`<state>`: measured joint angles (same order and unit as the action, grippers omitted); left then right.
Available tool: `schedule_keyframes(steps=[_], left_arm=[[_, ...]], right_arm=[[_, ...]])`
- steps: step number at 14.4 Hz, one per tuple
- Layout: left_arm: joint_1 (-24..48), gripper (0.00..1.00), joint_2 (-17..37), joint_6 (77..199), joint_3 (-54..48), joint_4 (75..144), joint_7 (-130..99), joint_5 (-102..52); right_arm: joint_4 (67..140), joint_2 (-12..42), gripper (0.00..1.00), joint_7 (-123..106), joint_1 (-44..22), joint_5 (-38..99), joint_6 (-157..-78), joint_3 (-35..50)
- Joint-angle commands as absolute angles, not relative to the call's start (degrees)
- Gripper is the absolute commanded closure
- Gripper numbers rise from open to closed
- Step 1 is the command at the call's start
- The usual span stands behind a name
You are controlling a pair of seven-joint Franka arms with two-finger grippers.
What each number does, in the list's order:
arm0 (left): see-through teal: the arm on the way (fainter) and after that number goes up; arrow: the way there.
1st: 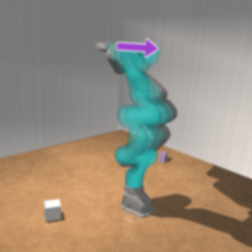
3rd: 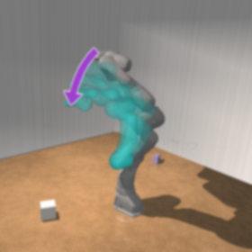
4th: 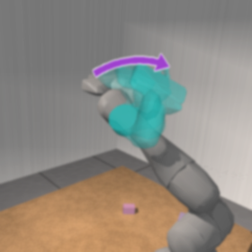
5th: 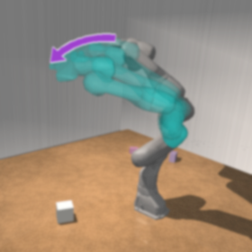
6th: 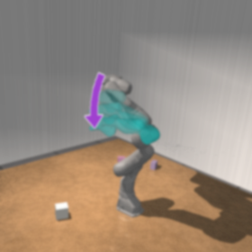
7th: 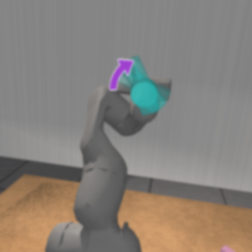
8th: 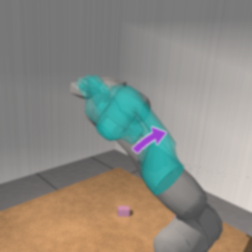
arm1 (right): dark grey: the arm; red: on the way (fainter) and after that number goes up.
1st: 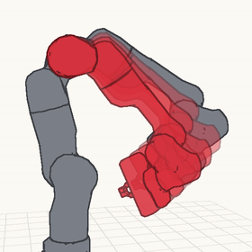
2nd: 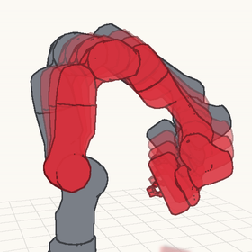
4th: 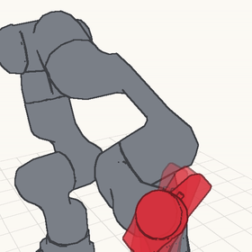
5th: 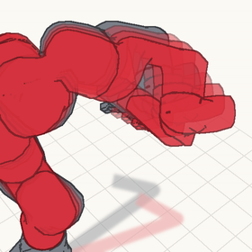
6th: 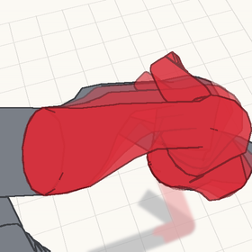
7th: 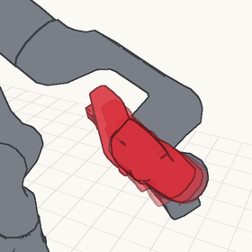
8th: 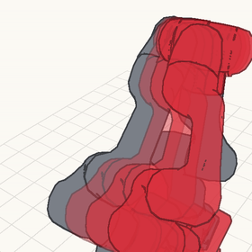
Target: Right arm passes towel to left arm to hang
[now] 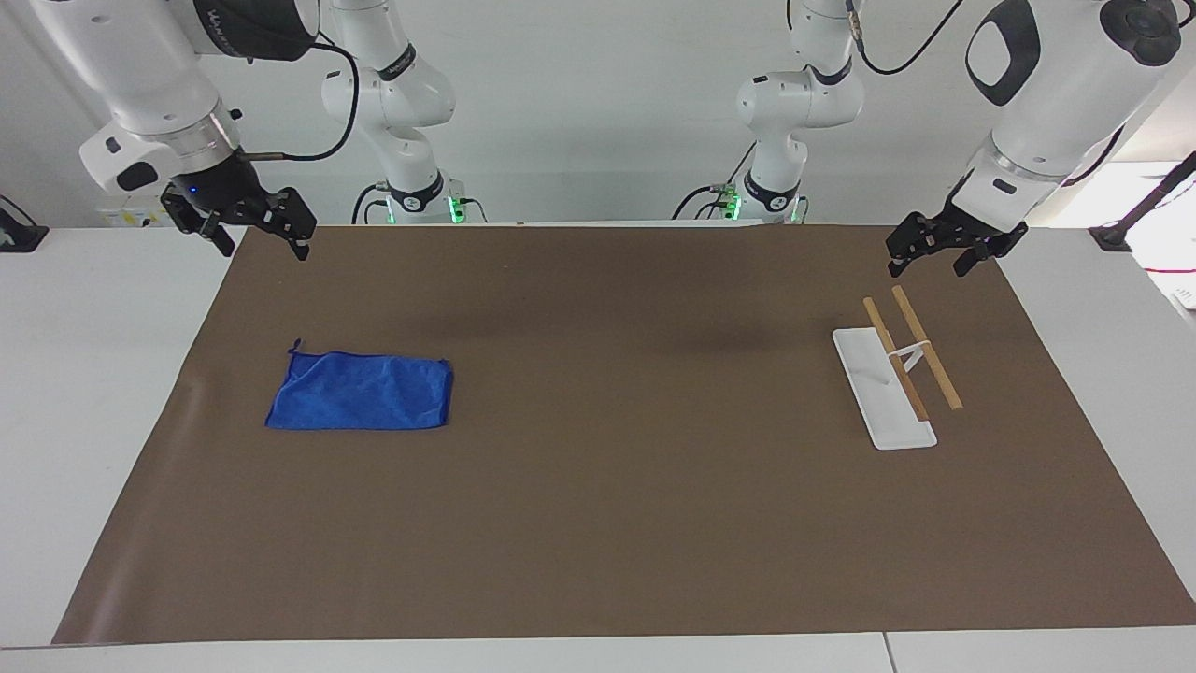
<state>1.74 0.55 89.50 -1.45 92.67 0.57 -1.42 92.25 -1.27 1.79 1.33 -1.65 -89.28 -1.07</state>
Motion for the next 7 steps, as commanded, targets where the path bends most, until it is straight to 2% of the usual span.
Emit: schedule_keyframes(steps=[1, 4, 7], left_arm=[[1.3, 0.00, -1.0, 90.6, -1.7, 94.5, 1.2, -0.5], [1.3, 0.00, -1.1, 90.6, -1.7, 94.5, 1.2, -0.5], [1.3, 0.00, -1.1, 90.6, -1.7, 94.5, 1.2, -0.5]], right_arm=[[101.5, -5.3, 0.00, 1.8, 1.8, -0.9, -96.5, -1.0], [119.5, -10.3, 0.00, 1.5, 1.4, -0.9, -113.1, -1.0], [124.0, -5.6, 0.00, 1.8, 0.3, -0.9, -122.1, -1.0]])
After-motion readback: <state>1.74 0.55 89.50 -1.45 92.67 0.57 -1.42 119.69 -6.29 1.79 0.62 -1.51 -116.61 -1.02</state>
